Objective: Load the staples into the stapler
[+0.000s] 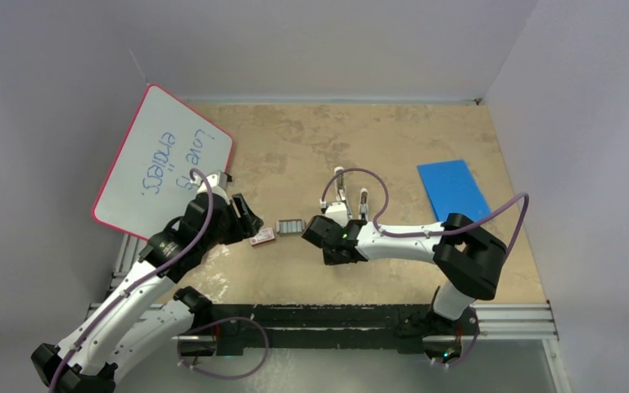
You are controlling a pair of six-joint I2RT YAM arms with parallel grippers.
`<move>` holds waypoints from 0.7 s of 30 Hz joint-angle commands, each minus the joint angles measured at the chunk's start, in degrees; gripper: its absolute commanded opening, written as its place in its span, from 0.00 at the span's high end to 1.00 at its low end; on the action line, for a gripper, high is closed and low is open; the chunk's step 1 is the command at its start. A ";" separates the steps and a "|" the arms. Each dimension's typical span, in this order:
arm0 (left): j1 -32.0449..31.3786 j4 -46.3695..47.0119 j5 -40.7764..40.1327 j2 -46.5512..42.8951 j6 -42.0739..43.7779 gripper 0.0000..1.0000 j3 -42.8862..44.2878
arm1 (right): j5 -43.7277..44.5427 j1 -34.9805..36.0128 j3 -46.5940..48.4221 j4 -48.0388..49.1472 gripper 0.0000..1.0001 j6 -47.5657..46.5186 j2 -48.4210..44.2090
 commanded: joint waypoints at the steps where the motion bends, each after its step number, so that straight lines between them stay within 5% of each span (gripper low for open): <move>1: 0.26 1.38 0.20 -0.28 0.69 0.44 0.45 | 1.13 0.03 -0.40 -0.86 0.79 0.73 -0.10; 21: 0.28 1.37 0.79 -0.36 0.48 0.44 0.01 | 8.33 -2.09 1.27 -4.24 0.82 5.74 -4.19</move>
